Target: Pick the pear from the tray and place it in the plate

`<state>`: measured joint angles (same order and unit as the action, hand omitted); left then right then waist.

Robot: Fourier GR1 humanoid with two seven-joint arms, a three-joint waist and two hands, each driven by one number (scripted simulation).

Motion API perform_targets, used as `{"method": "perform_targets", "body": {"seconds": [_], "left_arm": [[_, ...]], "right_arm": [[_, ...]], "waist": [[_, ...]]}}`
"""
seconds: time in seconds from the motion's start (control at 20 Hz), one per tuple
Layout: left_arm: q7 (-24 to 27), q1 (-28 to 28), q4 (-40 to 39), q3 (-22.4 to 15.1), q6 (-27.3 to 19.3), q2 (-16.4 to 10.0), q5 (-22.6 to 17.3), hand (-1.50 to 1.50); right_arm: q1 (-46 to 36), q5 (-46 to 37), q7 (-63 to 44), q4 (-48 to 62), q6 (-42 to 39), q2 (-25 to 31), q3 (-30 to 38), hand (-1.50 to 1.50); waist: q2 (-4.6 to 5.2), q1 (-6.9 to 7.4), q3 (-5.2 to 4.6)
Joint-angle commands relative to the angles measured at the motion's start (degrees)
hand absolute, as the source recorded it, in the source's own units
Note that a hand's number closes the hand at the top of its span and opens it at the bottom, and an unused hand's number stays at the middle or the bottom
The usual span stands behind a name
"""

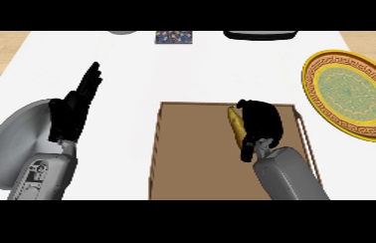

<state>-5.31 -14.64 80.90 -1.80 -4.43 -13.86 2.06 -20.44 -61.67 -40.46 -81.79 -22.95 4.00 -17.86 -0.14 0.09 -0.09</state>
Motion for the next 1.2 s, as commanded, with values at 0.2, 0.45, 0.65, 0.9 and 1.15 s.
{"method": "perform_targets", "body": {"seconds": [0.2, 0.45, 0.65, 0.9, 1.15], "left_arm": [[0.7, 0.3, -0.6, 3.1, 2.8, 0.0, 0.0, 0.0], [-0.1, 1.1, 1.3, 0.7, 0.4, 3.4, 3.2, 0.0], [0.0, 2.4, 0.9, 3.8, -0.2, 1.0, 1.4, 0.0], [0.3, 3.3, 1.9, 3.9, -0.7, 1.4, 1.3, 0.0], [0.4, 3.7, 1.2, 4.3, 0.1, 0.9, 0.8, 0.0]], "right_arm": [[-0.5, -5.5, 2.8, 2.4, 5.2, -0.9, -0.6, 1.5], [2.0, -6.2, 6.9, -0.9, 8.1, 0.6, 0.0, 1.5], [9.5, 6.9, 26.1, 0.1, 8.3, 23.5, 18.5, 1.5], [10.5, 15.0, 39.1, 6.1, 9.4, 34.7, 31.3, 1.5], [8.1, 25.6, 56.0, 10.6, 13.2, 41.8, 44.0, 1.5]], "waist": [[0.16, 0.02, 0.08], [0.09, -0.16, 0.08], [0.02, -4.65, 0.47], [-0.09, -5.75, 0.82], [-0.06, -4.63, 0.78]]}}
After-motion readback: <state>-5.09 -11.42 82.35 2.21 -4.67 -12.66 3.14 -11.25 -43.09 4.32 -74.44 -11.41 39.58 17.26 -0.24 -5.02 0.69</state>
